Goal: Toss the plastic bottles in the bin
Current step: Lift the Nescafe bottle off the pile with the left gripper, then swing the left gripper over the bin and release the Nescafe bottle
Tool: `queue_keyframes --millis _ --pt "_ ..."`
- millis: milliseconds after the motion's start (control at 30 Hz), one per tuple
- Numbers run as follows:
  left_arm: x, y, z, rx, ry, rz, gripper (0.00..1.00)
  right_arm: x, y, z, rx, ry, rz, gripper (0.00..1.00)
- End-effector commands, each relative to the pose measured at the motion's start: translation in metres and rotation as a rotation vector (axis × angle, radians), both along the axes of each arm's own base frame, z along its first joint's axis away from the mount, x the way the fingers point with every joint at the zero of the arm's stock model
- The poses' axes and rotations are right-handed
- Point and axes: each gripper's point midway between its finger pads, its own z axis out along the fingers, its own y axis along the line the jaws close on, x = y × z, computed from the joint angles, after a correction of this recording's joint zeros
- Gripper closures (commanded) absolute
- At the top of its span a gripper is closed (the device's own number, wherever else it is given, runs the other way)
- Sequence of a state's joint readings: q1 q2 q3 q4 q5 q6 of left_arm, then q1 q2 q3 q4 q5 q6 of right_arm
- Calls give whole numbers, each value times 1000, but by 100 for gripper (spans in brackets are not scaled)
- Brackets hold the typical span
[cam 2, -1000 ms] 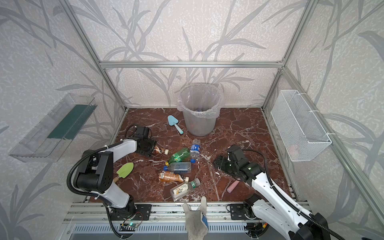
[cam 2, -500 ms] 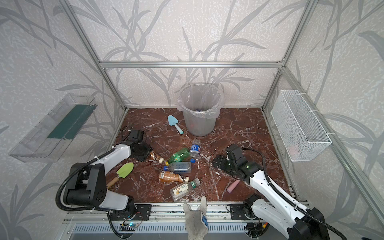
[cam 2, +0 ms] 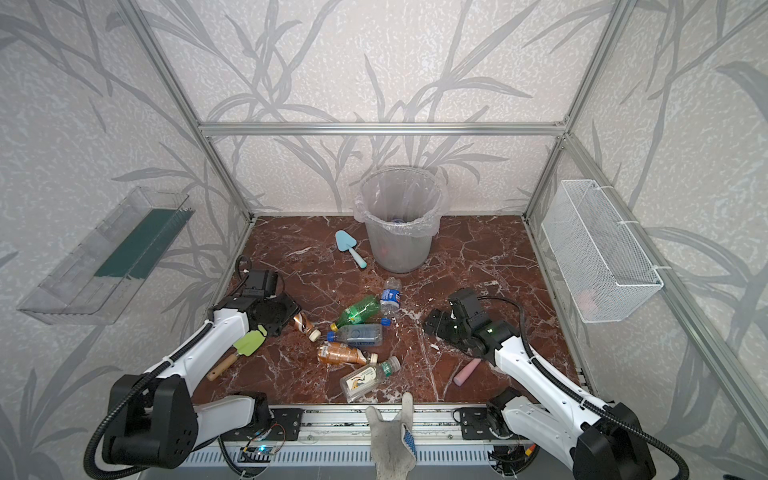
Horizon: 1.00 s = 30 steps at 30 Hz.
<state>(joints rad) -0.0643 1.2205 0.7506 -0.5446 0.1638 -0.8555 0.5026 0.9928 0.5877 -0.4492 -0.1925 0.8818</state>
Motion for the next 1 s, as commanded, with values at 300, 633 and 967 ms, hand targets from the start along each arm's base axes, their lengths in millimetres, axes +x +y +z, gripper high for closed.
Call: queue_keyframes --millis 300,633,967 --pt "157 -144 339 -300 -669 -344 37 5 -10 33 -33 -71 -6 12" --pt "132 -125 342 -207 -658 -385 3 3 -12 22 -30 -47 -22 12" --pt "47 -62 210 -94 -477 -249 8 3 -6 7 -23 -14 -4 12"
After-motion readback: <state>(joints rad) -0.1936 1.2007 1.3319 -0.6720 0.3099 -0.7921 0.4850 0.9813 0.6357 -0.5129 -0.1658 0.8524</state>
